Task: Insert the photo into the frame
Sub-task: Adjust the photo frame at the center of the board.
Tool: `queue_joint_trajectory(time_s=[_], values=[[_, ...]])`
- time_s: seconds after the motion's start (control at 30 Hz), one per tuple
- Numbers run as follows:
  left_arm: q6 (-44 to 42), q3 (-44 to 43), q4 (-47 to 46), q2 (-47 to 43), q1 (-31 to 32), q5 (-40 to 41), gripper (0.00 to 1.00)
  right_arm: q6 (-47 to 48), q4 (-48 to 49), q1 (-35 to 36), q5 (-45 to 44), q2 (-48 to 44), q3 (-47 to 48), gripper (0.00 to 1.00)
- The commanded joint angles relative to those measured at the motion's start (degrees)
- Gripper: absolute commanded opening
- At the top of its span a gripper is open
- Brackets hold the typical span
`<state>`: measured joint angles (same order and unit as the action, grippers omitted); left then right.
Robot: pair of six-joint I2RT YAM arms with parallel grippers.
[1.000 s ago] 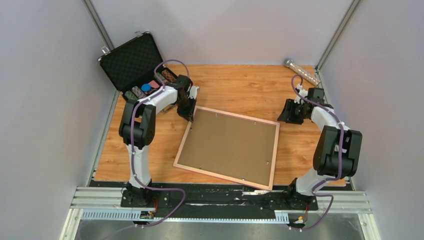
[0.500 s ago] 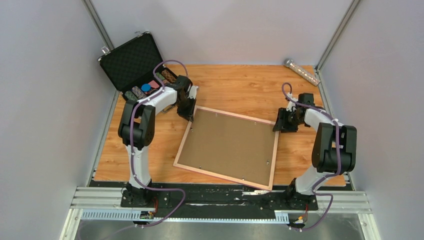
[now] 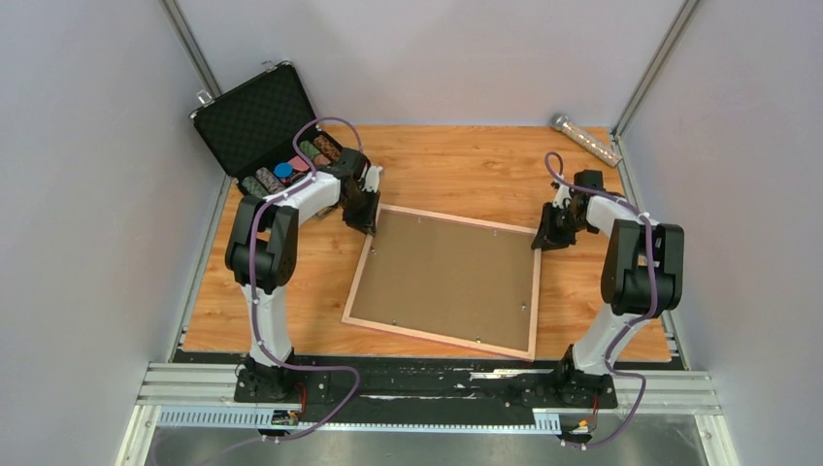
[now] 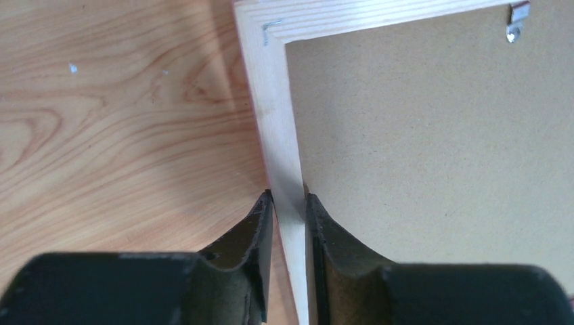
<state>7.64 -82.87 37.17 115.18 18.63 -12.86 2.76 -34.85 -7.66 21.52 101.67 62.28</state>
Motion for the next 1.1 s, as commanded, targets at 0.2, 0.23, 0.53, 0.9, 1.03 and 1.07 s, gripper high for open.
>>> queue_joint_trajectory(time_s=[0.2,0.23,0.53,0.9,1.03,1.07], values=[[-0.7,2.8,-1.8,-0.1,-1.1,-2.9,0.64,0.1,4.3,0.5,-1.6,10.2,16.4,0.01],[-0.7,3.0,-1.8,-0.1,-1.1,-3.3,0.68,0.0,4.3,0.5,-1.5,10.8,17.1,0.01],[-0.7,4.5,-1.9,-0.8,-1.1,-5.7,0.76,-1.4,5.6,0.5,-1.6,9.8,15.9,0.26],[-0.3,5.8,-3.2,-1.4,-1.1,-5.8,0.7,1.1,5.6,0.2,-4.0,-2.2,5.3,0.5],[-0.1,6.3,-3.8,-1.2,-1.2,-5.3,0.56,2.3,5.2,0.2,-4.4,-7.6,0.1,0.5],[0.1,6.4,-4.1,-1.1,-1.2,-5.3,0.52,2.7,5.0,0.2,-4.4,-8.8,-1.1,0.5]])
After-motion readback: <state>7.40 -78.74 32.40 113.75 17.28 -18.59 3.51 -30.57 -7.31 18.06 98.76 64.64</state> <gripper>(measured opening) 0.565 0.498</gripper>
